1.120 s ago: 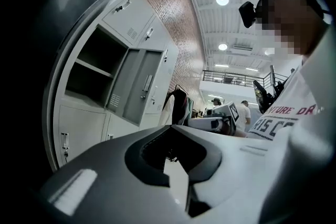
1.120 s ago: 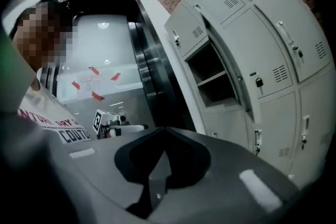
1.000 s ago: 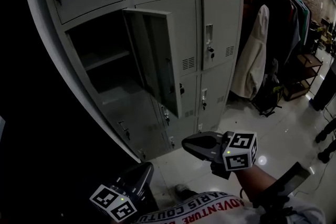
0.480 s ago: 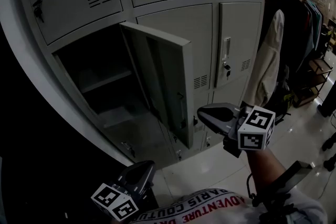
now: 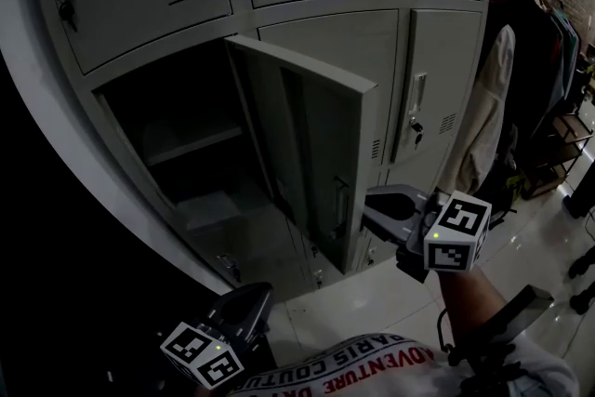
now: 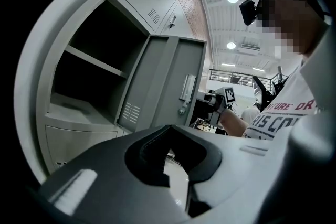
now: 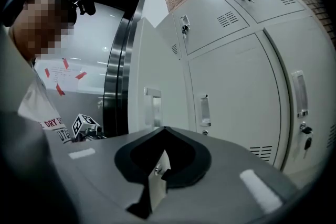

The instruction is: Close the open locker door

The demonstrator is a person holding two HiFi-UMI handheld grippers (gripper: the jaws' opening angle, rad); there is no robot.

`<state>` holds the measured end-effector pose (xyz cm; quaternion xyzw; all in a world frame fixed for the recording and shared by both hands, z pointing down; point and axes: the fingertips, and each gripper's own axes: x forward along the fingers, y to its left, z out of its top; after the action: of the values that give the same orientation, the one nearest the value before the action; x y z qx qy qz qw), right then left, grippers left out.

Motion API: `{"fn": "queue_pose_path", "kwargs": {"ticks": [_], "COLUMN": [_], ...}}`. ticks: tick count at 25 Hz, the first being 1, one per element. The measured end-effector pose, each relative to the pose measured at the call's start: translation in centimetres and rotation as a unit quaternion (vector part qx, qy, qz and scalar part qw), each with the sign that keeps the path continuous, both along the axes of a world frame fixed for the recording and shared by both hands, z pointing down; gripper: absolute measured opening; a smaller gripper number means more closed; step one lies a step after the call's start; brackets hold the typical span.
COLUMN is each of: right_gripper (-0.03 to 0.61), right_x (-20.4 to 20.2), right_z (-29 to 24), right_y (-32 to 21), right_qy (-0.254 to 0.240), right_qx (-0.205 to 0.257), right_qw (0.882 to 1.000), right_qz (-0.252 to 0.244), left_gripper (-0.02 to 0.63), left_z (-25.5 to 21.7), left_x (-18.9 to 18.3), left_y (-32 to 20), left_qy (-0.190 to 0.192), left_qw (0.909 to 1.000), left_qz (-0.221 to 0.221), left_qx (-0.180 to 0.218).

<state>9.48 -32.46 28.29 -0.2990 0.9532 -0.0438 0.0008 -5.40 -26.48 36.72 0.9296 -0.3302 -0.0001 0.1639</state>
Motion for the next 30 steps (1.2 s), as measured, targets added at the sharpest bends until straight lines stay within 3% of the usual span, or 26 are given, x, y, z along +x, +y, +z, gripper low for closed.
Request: {"fn": "queue_pose_path", "kwargs": {"ticks": [7,14,30], "right_gripper": [-0.011,-0.011,-0.008], "right_x": [-2.9,-9.0,-23.7], "right_z": [-0.2,0.2,0.4], "right_y": [1.4,3.4,-1.4], "right_qy": [0.003,-0.008,-0.014], "right_qx": [0.002,-0.003,0.003], "right_qw": [0.999,0.995,0.97], "right_qz": [-0.033,-0.1,-0.244], "left_gripper": [0.005,0.005,0.005], "left_z": [-1.0,-2.2,-2.1], "left_x": [-1.8,-4.2,-11.7], "left_y": [0.5,1.7,-1.3], "left_qy": [0.0,-0.003,-0.007], "left_qw": [0.9997,0.9984,0.9877], "left_qz": [-0.023,-0.054,-0.155], "left_qx": [0.007,0.015,0.013]}}
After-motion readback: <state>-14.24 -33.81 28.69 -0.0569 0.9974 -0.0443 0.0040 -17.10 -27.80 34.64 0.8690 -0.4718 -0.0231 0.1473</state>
